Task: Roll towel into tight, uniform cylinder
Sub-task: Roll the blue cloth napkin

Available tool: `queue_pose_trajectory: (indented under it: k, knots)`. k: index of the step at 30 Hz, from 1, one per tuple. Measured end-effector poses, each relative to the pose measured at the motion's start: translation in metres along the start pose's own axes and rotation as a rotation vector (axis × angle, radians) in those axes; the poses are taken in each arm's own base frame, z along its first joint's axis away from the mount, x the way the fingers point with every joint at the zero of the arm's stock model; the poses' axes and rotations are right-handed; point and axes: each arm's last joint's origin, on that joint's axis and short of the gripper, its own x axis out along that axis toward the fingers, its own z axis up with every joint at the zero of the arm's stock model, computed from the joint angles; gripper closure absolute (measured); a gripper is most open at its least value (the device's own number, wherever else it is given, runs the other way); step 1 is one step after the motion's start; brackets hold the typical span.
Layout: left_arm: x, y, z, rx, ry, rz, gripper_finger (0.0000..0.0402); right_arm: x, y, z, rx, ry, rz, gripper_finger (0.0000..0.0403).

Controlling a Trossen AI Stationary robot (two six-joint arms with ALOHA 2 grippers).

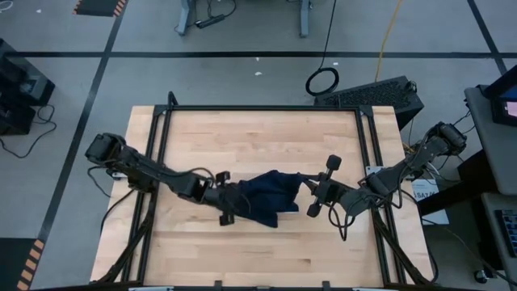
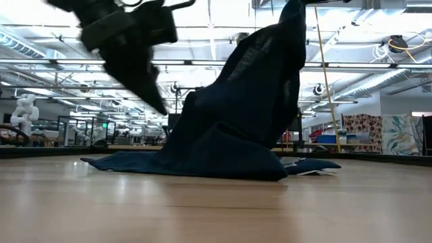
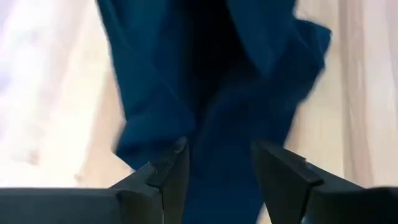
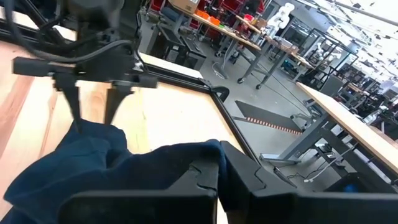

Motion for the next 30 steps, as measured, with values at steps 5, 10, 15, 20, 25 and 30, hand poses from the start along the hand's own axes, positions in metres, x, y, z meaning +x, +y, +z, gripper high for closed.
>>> queue_pose_trajectory:
  k: [5, 10, 15, 20, 25, 30]
  knots:
    - [0.006, -0.007, -0.023, -0.048, -0.024, 0.062, 0.0224, 0.000, 0.000, 0.000, 0.000, 0.000, 0.000, 0.0403]
    - [0.013, -0.004, -0.033, -0.054, -0.059, 0.056, 0.0216, 0.000, 0.001, 0.000, 0.000, -0.001, 0.019, 0.0403]
    - [0.021, 0.004, -0.038, -0.077, -0.147, 0.039, 0.0185, 0.000, 0.001, 0.000, 0.004, -0.003, 0.027, 0.0403]
    - [0.032, 0.008, -0.048, -0.082, -0.157, 0.043, 0.0156, 0.000, 0.001, 0.000, 0.004, -0.002, 0.026, 0.0403]
    - [0.044, 0.003, -0.047, -0.021, -0.197, 0.029, 0.0157, 0.000, 0.001, 0.000, 0.001, -0.001, 0.026, 0.0403]
    - [0.055, 0.001, -0.049, 0.038, -0.213, 0.035, 0.0206, 0.000, 0.001, -0.001, -0.002, 0.001, 0.026, 0.0403]
